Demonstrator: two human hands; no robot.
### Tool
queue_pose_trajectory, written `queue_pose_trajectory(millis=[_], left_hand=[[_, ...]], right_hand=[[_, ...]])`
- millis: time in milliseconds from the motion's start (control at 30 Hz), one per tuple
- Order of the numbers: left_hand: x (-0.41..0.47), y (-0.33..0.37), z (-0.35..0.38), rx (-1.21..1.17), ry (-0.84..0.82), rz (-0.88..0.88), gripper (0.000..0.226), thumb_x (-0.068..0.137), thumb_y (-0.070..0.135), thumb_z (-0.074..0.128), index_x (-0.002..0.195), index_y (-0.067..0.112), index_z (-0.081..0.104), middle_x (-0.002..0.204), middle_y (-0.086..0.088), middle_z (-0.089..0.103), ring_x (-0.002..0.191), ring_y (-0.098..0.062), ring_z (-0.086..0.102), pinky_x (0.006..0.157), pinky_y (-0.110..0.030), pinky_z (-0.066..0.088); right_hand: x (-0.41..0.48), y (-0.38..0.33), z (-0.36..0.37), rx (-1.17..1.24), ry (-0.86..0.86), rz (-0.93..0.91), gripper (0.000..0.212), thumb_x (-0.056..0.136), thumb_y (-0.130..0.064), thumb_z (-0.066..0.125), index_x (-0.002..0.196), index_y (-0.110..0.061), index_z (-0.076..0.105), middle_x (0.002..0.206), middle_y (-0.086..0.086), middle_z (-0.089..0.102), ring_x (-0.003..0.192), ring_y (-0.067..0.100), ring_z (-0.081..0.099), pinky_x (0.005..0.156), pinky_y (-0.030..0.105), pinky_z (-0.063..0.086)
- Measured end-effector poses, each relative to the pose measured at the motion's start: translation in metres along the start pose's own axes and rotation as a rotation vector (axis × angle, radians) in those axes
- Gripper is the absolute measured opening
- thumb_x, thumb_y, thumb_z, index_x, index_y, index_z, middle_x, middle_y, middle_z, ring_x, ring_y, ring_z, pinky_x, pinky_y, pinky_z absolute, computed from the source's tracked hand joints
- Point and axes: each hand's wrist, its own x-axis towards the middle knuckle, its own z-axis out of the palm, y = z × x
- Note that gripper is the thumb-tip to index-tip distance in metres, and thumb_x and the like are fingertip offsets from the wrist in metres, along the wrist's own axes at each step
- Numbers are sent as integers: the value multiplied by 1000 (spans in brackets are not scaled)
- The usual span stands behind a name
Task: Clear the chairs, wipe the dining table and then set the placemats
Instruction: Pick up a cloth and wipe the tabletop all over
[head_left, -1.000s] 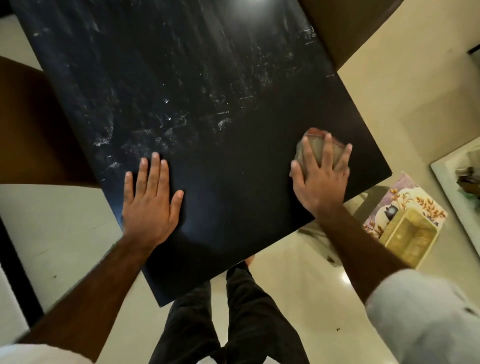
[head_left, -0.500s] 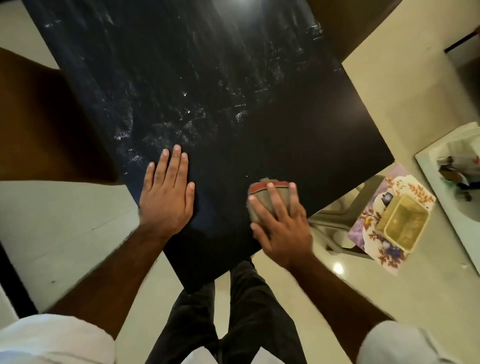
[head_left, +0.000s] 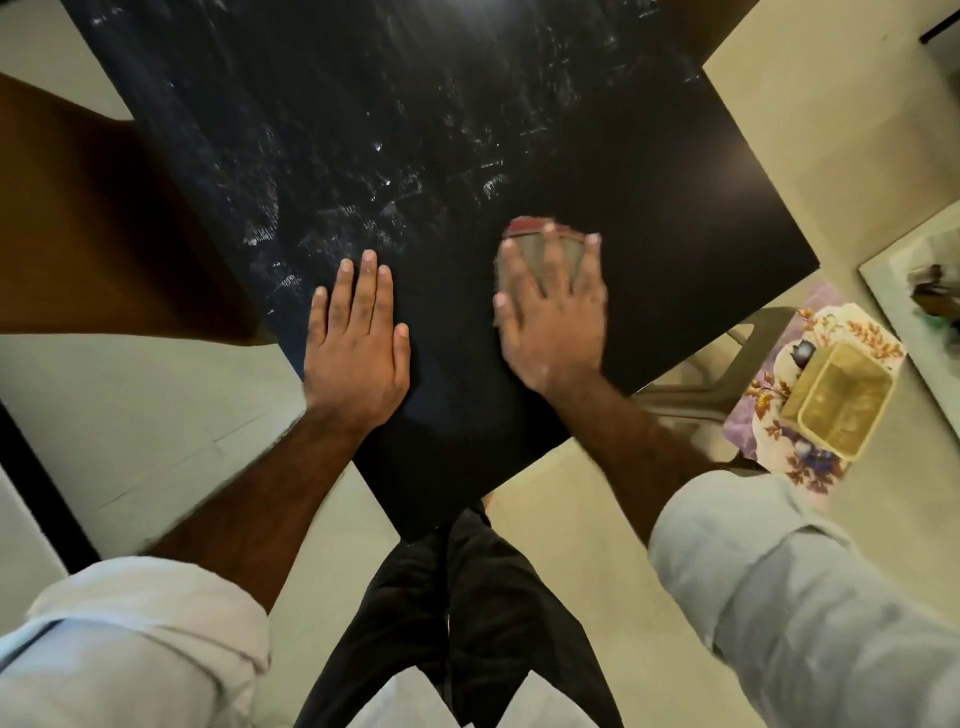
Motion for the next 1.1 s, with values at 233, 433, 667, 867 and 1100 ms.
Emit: queue_pose_trajectory(millis=[233, 433, 667, 867, 1100], left_hand=[[-1, -9, -23, -317, -129, 37, 73, 113, 48, 14, 177, 15, 6, 186, -2, -3, 171, -19, -8, 139, -55, 1], [-33, 63, -37, -125, -101, 85, 82, 112, 61, 27, 177, 16, 6, 186, -6, -7, 171, -24, -11, 138, -57, -1], [-24, 132, 7, -30, -37, 134, 76, 112, 62, 34, 177, 28, 16, 186, -5, 5, 172, -33, -2, 135, -63, 10], [-59, 47, 3, -2, -27, -13, 80, 110, 56, 31, 178, 23, 4, 187, -2, -1, 172, -29, -5, 137, -60, 7], [24, -40, -22, 53, -3, -160, 79, 109, 54, 28, 177, 18, 13, 185, -9, 12, 171, -35, 7, 137, -61, 10]], right_hand=[[-69, -45, 3, 174, -147, -293, 69, 110, -58, 38, 174, -42, 15, 185, 0, 1, 168, 44, -8, 131, 67, 11], [-36, 3, -50, 867, 45, 104, 60, 112, -10, 51, 168, -29, 41, 175, -11, 36, 163, 3, 21, 136, 33, 18], [-13, 28, -20, 684, 120, 148, 45, 110, -11, 57, 155, -17, 60, 166, 0, 52, 160, 16, 36, 135, 40, 28], [-17, 7, -11, 410, 80, 143, 51, 111, -29, 54, 161, -18, 50, 178, 6, 30, 168, 26, 13, 136, 49, 21], [-6, -67, -4, 292, 104, 111, 62, 109, -43, 51, 166, -18, 45, 179, 8, 29, 168, 30, 14, 135, 51, 24]])
